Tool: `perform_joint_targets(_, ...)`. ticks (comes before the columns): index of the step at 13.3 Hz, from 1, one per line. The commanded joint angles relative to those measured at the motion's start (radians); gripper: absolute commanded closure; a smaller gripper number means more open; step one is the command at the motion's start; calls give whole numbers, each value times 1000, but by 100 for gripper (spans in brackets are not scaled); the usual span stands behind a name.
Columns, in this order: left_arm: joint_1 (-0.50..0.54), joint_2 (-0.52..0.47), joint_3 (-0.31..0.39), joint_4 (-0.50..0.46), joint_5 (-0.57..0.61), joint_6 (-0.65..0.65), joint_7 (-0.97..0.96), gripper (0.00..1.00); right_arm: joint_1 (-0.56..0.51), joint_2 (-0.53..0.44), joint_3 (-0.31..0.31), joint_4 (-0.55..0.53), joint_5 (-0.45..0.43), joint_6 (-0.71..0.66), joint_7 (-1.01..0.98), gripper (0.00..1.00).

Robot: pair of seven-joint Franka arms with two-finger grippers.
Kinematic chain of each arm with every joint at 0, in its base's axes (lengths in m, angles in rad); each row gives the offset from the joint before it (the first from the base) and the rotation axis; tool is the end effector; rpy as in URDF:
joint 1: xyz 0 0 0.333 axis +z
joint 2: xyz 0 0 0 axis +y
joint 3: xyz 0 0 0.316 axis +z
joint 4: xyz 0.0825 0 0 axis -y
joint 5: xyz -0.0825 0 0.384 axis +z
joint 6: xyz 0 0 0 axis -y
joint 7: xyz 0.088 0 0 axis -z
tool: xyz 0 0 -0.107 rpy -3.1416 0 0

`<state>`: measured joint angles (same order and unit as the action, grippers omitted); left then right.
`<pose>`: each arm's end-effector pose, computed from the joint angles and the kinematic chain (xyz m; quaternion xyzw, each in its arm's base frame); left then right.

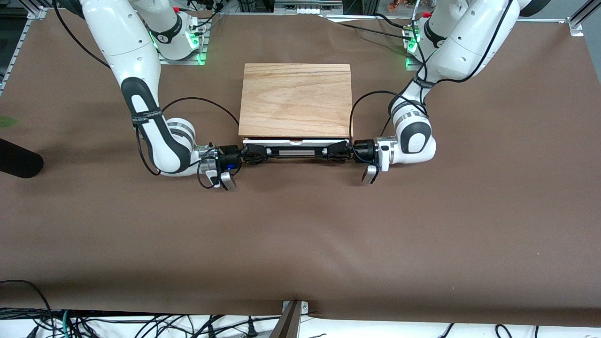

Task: Pull top drawer with both arms simultaneously
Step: 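Pull the drawer handle outward from the box with both grippers together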

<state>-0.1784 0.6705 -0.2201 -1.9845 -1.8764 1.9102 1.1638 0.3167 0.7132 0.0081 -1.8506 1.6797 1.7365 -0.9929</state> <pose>0.5218 -0.2915 0.1517 0.7185 0.0188 0.0298 0.6946 0.5526 0.2812 0.1598 -0.7312 -0.0508 0.0490 0.6785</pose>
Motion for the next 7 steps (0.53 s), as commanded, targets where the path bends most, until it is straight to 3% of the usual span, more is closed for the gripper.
perform_joint_targets(1, -30, 29, 10, 38, 20, 27, -21, 100, -47, 57, -11, 240, 107, 29, 131, 100)
perform_joint_targets(7, -30, 26, 11, 49, 22, 30, -50, 100, -47, 57, -11, 238, 107, 31, 131, 100)
